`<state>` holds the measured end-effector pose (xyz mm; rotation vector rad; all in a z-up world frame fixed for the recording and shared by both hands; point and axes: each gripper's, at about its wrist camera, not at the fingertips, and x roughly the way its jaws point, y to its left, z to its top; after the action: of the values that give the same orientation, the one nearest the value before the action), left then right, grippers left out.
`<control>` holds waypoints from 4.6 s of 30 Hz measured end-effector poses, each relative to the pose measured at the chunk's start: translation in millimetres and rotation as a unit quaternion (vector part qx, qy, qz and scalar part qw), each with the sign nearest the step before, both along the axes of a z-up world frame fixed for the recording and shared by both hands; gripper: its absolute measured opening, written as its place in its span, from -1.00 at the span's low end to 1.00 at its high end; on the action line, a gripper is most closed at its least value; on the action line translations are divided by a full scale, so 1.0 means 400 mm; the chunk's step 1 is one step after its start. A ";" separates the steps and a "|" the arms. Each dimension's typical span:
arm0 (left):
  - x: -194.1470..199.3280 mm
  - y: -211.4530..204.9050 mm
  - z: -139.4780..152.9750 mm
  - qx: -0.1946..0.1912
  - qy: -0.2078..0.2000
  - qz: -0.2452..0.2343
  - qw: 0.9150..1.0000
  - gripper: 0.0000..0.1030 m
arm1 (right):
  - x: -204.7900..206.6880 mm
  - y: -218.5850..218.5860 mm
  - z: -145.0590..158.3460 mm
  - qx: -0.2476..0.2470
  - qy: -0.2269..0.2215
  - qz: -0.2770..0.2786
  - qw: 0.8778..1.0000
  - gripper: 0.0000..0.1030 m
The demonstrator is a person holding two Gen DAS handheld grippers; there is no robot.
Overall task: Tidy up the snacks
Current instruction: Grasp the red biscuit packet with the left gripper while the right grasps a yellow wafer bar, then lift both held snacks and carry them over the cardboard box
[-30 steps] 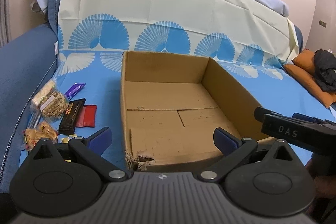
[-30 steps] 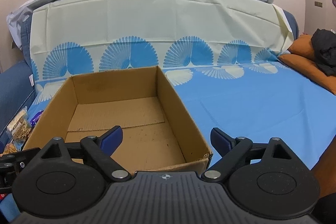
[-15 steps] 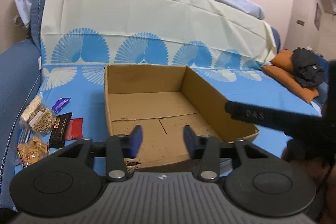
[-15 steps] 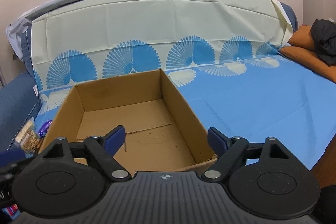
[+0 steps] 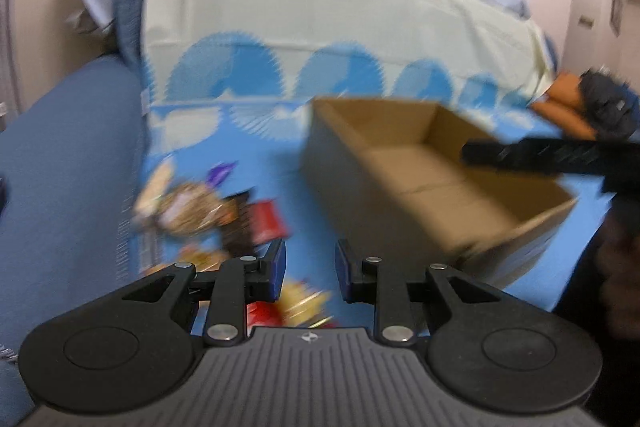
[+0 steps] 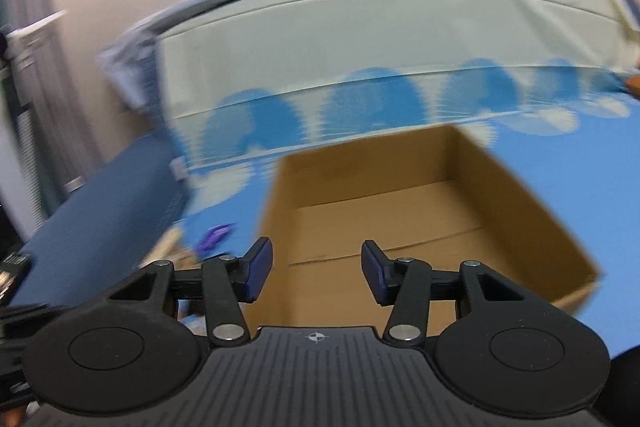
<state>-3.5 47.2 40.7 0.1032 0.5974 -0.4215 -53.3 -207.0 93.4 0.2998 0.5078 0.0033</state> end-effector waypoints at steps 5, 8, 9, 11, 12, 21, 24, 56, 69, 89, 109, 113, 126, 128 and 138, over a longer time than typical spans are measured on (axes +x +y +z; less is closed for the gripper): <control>0.025 0.078 -0.083 -0.002 0.038 0.048 0.998 -0.35 | 0.023 0.133 -0.020 -0.006 0.000 0.094 0.996 -0.01; 0.042 0.086 -0.103 0.014 0.052 0.065 0.996 -0.24 | 0.075 0.203 -0.037 -0.011 0.028 0.135 0.990 -0.01; 0.044 0.086 -0.107 0.018 0.053 0.071 0.996 -0.19 | 0.098 0.230 -0.050 -0.022 0.041 0.145 0.988 -0.01; 0.054 0.089 -0.116 0.027 0.061 0.080 0.995 0.23 | 0.134 0.278 -0.065 -0.036 0.054 0.162 0.985 -0.01; 0.056 0.089 -0.121 0.029 0.067 0.081 0.994 0.36 | 0.153 0.298 -0.074 -0.042 0.063 0.168 0.983 -0.01; 0.108 0.061 -0.180 0.068 0.151 0.064 0.984 0.69 | 0.225 0.363 -0.192 -0.074 0.148 0.201 0.965 0.10; 0.129 0.060 -0.201 0.075 0.180 0.067 0.979 0.69 | 0.243 0.372 -0.228 -0.090 0.173 0.200 0.960 0.05; 0.124 0.104 -0.202 0.019 0.222 0.101 0.970 -0.02 | 0.022 0.348 -0.208 -0.121 0.129 0.256 0.950 -0.67; 0.131 0.044 -0.224 0.072 0.215 0.066 0.972 0.19 | 0.047 0.359 -0.284 -0.119 0.187 0.264 0.939 -0.50; 0.102 0.050 -0.190 0.033 0.180 0.042 0.982 -0.10 | 0.023 0.331 -0.265 -0.135 0.144 0.257 0.946 -0.68; 0.120 0.017 -0.226 0.090 0.200 0.038 0.975 0.05 | 0.045 0.326 -0.290 -0.136 0.174 0.242 0.945 -0.63; 0.119 0.017 -0.225 0.092 0.199 0.038 0.975 0.05 | 0.043 0.328 -0.292 -0.141 0.173 0.244 0.944 -0.63; 0.117 0.011 -0.224 0.097 0.198 0.038 0.975 0.01 | 0.033 0.329 -0.273 -0.149 0.153 0.244 0.946 -0.69; 0.117 0.012 -0.223 0.097 0.196 0.038 0.975 -0.05 | 0.031 0.328 -0.267 -0.149 0.148 0.242 0.947 -0.69; 0.072 0.057 -0.158 0.007 0.131 0.021 0.991 -0.15 | -0.024 0.314 -0.176 -0.159 0.069 0.250 0.953 -0.69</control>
<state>25.2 70.2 -22.5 0.0497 0.8593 -0.3934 -62.8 -81.3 22.9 -0.1525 0.7022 0.3918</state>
